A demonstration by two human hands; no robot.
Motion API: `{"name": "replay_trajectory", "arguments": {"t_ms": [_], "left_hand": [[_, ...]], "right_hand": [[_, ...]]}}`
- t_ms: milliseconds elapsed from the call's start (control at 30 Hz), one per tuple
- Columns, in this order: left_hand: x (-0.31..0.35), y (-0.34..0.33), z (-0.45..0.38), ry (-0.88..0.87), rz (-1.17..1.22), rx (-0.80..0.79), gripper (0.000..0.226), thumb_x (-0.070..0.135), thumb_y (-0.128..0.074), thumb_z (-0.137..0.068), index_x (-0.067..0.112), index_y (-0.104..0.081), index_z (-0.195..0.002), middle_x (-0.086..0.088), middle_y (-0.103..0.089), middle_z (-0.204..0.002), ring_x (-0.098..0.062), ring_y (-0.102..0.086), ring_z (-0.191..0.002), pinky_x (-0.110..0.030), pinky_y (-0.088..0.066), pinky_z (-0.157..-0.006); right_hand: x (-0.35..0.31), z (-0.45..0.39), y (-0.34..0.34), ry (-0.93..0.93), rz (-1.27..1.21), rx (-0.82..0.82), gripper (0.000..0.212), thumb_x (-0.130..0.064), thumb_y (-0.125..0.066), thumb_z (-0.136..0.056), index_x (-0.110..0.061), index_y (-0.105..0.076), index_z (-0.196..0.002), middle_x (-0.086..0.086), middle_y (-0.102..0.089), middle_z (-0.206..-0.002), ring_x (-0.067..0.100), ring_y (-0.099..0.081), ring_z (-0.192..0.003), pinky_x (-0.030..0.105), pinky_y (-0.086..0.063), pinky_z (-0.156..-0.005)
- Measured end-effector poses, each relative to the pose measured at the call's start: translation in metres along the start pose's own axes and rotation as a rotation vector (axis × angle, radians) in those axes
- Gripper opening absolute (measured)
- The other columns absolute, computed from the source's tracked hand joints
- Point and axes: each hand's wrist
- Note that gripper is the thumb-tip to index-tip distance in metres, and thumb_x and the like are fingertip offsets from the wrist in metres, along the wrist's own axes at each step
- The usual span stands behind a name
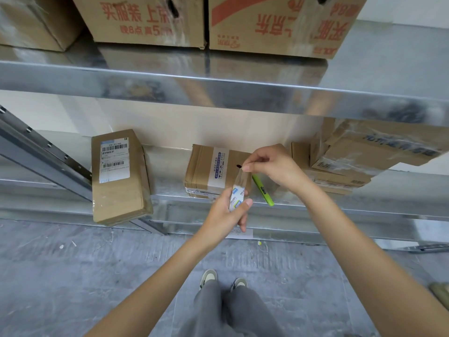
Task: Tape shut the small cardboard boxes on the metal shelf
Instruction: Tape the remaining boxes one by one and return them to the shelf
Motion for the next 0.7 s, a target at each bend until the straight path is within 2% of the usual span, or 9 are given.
{"name": "replay_trajectory", "arguments": {"t_ms": [100, 200, 300, 400, 467, 567, 700], "left_hand": [[-0.003, 0.005, -0.003, 0.114, -0.018, 0.003, 0.020, 0.034, -0.053, -0.099, 0.015, -0.051, -0.093, 0.004, -0.051, -0.047, -0.013, -0.056, -0.044, -0.015, -0.042, -0.048], [-0.004, 0.007, -0.008, 0.239, -0.030, -0.008, 0.038, 0.048, -0.048, -0.098, 0.012, -0.054, -0.089, 0.001, -0.052, -0.044, -0.014, -0.058, -0.044, -0.012, -0.047, -0.056], [-0.005, 0.007, -0.010, 0.313, -0.057, -0.010, 0.053, 0.060, -0.042, -0.095, 0.010, -0.055, -0.084, -0.001, -0.054, -0.046, -0.016, -0.061, -0.048, -0.018, -0.048, -0.065], [-0.008, 0.005, -0.006, 0.216, -0.034, 0.012, 0.047, 0.051, -0.041, -0.099, 0.011, -0.054, -0.079, -0.003, -0.055, -0.045, -0.020, -0.061, -0.049, -0.027, -0.047, -0.073], [-0.012, 0.003, 0.000, 0.118, -0.027, 0.020, 0.038, 0.042, -0.041, -0.101, 0.012, -0.054, -0.081, -0.003, -0.055, -0.045, -0.020, -0.059, -0.049, -0.031, -0.045, -0.073], [-0.016, -0.002, 0.006, 0.068, 0.051, 0.041, 0.032, 0.040, -0.041, -0.094, 0.014, -0.053, -0.081, -0.004, -0.053, -0.045, -0.019, -0.056, -0.050, -0.031, -0.042, -0.075], [-0.016, -0.007, 0.002, 0.073, 0.061, 0.136, 0.033, 0.034, -0.042, -0.102, 0.012, -0.053, -0.080, -0.002, -0.048, -0.041, -0.017, -0.047, -0.042, -0.033, -0.045, -0.065]], "right_hand": [[-0.004, -0.002, 0.005, 0.028, -0.032, 0.037, 0.020, -0.008, -0.080, -0.074, -0.025, -0.071, -0.068, -0.011, -0.070, -0.066, 0.000, -0.060, -0.064, 0.011, -0.046, -0.065], [-0.005, -0.005, 0.006, 0.046, -0.060, 0.061, 0.020, -0.006, -0.079, -0.074, -0.024, -0.071, -0.068, -0.016, -0.069, -0.062, -0.004, -0.060, -0.063, 0.010, -0.045, -0.066], [-0.002, -0.007, 0.005, 0.052, -0.047, 0.084, 0.017, -0.007, -0.079, -0.075, -0.022, -0.072, -0.070, -0.013, -0.069, -0.065, 0.001, -0.059, -0.065, 0.013, -0.045, -0.067], [0.002, -0.014, 0.009, 0.025, -0.078, 0.139, 0.005, -0.008, -0.077, -0.077, -0.012, -0.073, -0.078, 0.000, -0.069, -0.072, 0.009, -0.058, -0.068, 0.018, -0.045, -0.067], [0.005, -0.020, 0.012, -0.002, -0.064, 0.126, 0.004, -0.009, -0.075, -0.079, -0.012, -0.072, -0.078, 0.003, -0.069, -0.076, 0.011, -0.059, -0.071, 0.019, -0.045, -0.069], [0.008, -0.028, 0.013, -0.016, -0.056, 0.096, 0.010, -0.007, -0.073, -0.080, -0.015, -0.071, -0.075, 0.003, -0.068, -0.071, 0.009, -0.060, -0.068, 0.017, -0.044, -0.068], [0.009, -0.036, 0.011, 0.005, -0.055, 0.098, 0.014, -0.004, -0.072, -0.078, -0.016, -0.071, -0.073, -0.007, -0.069, -0.069, -0.003, -0.060, -0.062, 0.007, -0.044, -0.064]]}}
Point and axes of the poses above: each hand's wrist, its own z-axis away from the middle knuckle, its own y-axis out of the back of the hand, x = y × z
